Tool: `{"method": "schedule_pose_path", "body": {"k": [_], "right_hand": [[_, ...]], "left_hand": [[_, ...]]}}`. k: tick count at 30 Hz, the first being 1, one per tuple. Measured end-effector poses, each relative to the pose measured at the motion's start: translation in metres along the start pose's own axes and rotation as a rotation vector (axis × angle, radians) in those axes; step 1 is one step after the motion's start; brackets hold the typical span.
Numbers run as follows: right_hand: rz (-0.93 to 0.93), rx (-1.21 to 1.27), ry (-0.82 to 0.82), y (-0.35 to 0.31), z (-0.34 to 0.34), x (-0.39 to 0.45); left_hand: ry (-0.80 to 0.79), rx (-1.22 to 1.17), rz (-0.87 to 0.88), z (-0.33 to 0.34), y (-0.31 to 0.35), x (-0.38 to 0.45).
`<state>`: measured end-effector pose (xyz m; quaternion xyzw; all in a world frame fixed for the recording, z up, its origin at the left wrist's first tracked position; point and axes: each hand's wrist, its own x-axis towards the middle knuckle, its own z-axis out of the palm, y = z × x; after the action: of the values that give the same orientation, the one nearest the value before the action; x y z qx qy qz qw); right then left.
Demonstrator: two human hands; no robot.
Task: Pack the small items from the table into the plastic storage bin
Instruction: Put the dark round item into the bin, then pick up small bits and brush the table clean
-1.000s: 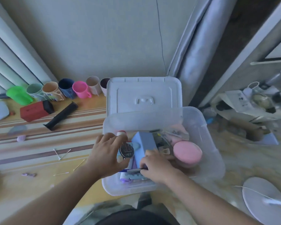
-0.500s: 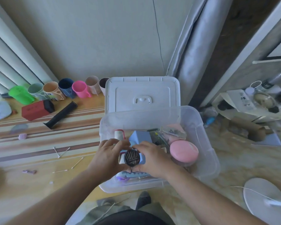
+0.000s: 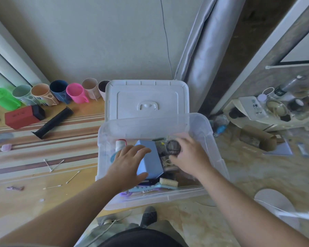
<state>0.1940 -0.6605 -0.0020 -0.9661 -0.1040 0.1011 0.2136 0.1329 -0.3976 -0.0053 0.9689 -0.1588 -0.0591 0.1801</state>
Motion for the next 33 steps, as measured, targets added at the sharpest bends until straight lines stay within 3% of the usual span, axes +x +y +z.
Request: {"method": "schedule_pose_path", "body": {"k": [8,13,18,25,29,33], "right_hand": [[0.281,-0.11,0.018,0.047,0.009,0.052],[0.289,-0.075,0.09,0.05,0.023,0.048],[-0.007,0.03,0.086,0.029,0.028,0.033],[-0.325,0.096,0.053,-0.065,0.049,0.032],[-0.477,0.169,0.035,-0.141,0.068,0.05],[-0.58,0.187,-0.026,-0.228,0.098,0.057]], "left_hand": [[-0.051,0.073,-0.085,0.004,0.005,0.021],[-0.047,0.075,-0.097,0.006,-0.008,0.012],[-0.052,0.049,-0.157,-0.002,-0.018,0.01],[0.058,-0.007,-0.199,-0.032,-0.058,-0.006],[0.172,-0.044,-0.387,-0.053,-0.109,-0.05],[0.151,-0.01,-0.615,-0.07,-0.181,-0.125]]}}
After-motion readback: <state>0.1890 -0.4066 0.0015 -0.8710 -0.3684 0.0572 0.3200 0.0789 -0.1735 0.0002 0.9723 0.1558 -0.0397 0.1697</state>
